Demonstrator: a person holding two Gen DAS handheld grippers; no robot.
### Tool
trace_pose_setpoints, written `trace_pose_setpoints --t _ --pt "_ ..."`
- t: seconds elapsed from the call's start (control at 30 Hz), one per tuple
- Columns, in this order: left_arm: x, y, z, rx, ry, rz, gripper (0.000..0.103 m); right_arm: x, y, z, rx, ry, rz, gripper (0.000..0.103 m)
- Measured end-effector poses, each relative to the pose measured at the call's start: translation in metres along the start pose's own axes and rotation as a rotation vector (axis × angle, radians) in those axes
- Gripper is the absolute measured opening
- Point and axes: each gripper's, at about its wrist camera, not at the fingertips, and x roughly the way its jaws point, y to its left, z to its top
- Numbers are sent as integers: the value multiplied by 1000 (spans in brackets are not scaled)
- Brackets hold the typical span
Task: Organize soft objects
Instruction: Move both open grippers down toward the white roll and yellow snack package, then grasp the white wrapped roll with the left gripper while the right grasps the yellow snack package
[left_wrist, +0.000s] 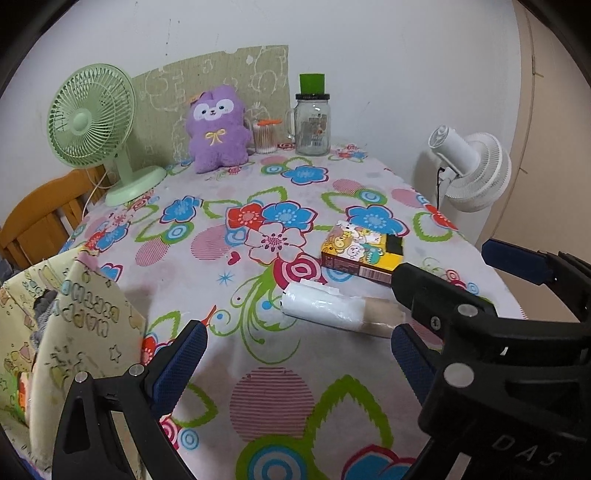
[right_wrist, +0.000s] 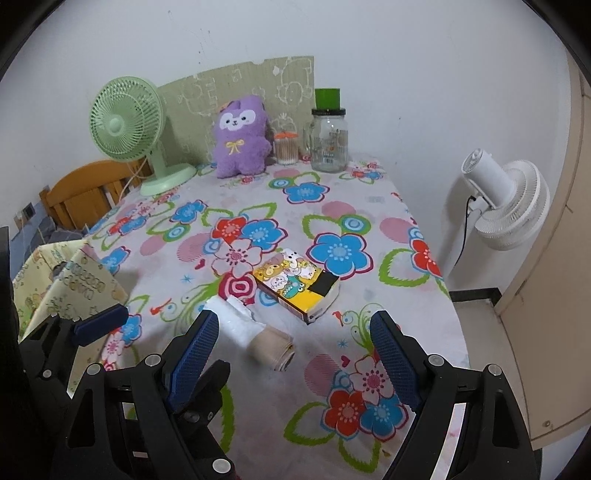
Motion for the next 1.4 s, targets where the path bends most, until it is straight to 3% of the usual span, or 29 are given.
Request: trace_pose_setpoints --t 0.67,0.9,1.17,1.4 --pt "52 -7 14 62 53 12 101 57 -11 6 5 52 -7 86" --pt "63 -6 19 49 79 -35 99 72 -14 9 16 68 -3 86" --pt "68 -14 19 85 104 -79 65 82 -19 12 22 84 -12 86" --pt "67 -5 20 71 105 -67 60 89 -16 13 8 97 -12 86"
